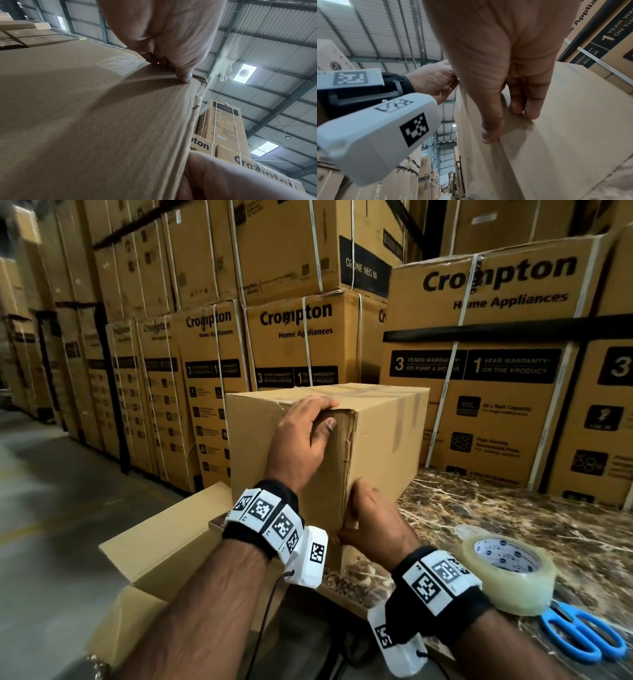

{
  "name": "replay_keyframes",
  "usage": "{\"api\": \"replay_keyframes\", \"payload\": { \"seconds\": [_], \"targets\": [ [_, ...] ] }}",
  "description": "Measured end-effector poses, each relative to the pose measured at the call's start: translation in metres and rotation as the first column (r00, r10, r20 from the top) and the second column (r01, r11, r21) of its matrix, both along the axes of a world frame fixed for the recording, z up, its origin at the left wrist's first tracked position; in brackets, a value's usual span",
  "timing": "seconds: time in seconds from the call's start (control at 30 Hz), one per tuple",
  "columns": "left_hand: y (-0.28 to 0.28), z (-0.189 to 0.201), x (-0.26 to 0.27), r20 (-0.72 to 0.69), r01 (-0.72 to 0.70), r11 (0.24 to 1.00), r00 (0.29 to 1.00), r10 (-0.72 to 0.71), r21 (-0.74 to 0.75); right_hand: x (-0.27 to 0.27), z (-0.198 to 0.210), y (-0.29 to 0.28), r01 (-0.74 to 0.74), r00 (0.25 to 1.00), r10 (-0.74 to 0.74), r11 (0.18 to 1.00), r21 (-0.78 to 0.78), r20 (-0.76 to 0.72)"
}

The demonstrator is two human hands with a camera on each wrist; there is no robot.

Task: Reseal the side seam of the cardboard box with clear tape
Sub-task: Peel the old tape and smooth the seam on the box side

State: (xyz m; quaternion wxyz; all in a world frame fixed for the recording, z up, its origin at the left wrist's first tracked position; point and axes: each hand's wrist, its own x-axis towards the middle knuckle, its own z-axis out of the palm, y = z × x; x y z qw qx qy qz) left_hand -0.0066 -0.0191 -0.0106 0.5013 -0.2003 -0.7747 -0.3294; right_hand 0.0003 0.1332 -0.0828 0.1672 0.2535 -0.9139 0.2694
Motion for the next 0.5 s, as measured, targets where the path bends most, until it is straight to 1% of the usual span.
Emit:
{"api": "replay_keyframes", "payload": {
  "seconds": [0.17, 0.27, 0.37, 0.5],
  "targets": [
    [0.001, -0.001, -0.001, 0.004, 0.015, 0.999, 1.000, -0.015, 0.036, -0.007, 0.010, 0.001, 0.060, 0.998, -0.060, 0.998, -0.016, 0.007],
    [0.001, -0.002, 0.000, 0.014, 0.034, 0.998, 0.999, -0.035, 0.050, -0.008, 0.014, 0.004, 0.070, 0.997, -0.069, 0.997, -0.036, 0.031],
    [0.001, -0.002, -0.002, 0.015, 0.039, 0.998, 0.999, -0.040, 0.058, -0.007, 0.013, 0.008, 0.063, 0.998, -0.061, 0.991, -0.117, 0.021],
    [0.001, -0.003, -0.004, 0.009, 0.042, 0.997, 0.999, -0.042, 0.063, -0.010, 0.021, 0.009, 0.053, 0.997, -0.066, 0.964, -0.260, -0.041]
  ]
}}
